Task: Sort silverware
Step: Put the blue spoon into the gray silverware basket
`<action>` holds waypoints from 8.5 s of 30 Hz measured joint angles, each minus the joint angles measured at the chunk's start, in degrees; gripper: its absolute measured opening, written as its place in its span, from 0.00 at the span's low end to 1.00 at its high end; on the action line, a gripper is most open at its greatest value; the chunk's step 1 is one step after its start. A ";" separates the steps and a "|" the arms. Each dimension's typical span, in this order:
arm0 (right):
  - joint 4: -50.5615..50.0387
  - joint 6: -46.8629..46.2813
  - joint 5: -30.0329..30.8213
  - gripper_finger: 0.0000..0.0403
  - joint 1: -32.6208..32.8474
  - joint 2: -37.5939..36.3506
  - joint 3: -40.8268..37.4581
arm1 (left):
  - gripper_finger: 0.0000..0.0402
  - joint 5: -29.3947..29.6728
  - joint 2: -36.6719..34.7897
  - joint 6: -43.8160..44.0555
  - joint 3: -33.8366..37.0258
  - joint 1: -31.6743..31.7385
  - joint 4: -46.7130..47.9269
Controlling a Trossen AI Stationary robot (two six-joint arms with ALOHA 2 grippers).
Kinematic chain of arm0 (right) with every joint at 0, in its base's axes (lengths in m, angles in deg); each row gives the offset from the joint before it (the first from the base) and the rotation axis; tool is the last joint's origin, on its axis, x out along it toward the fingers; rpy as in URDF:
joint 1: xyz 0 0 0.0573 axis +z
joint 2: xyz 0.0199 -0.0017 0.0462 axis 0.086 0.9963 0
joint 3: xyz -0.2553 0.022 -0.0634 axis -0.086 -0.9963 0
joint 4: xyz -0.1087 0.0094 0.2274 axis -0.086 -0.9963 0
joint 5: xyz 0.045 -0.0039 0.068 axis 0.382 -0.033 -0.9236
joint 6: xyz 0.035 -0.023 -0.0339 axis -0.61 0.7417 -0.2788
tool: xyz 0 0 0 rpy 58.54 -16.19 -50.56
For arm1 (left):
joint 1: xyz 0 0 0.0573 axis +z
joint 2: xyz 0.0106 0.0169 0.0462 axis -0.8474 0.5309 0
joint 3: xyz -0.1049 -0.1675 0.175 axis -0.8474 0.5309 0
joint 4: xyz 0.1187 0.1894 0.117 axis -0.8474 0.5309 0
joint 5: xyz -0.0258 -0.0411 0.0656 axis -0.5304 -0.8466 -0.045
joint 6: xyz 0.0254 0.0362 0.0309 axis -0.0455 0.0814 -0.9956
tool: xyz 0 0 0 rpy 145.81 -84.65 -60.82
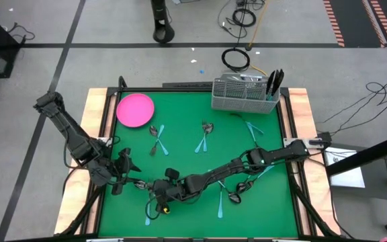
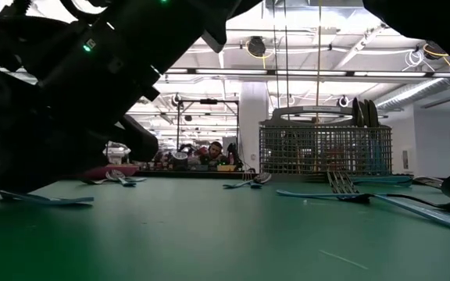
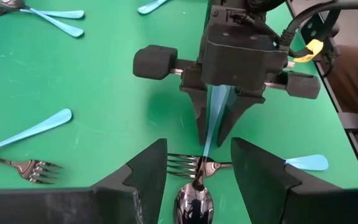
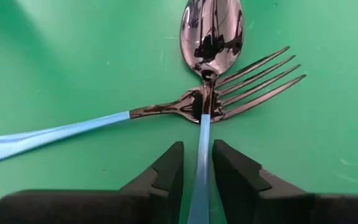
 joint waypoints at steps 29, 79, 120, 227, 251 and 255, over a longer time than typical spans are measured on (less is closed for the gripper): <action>-11.89 7.50 8.60 0.00 0.72 -8.79 -0.27 | 0.45 12.81 -0.61 1.16 0.00 -7.18 -1.43; -31.65 -61.50 73.35 0.00 -15.66 -72.03 -80.31 | 0.45 55.16 9.73 21.98 12.22 -16.01 -28.38; 18.10 26.67 -11.01 0.00 -41.50 -76.43 -71.73 | 0.45 32.57 9.60 -13.77 12.22 11.14 -46.31; 17.40 -8.03 -4.87 0.21 -24.92 -68.93 -71.83 | 0.45 -3.60 9.64 -43.61 12.20 37.80 -54.76; 10.78 -34.51 -6.15 0.21 -24.54 -47.86 -65.56 | 0.45 -20.10 9.66 -40.70 12.20 38.60 -51.95; 8.10 -34.53 -5.29 0.21 -24.80 -47.74 -65.56 | 0.45 -20.10 9.66 -40.68 12.20 38.60 -52.34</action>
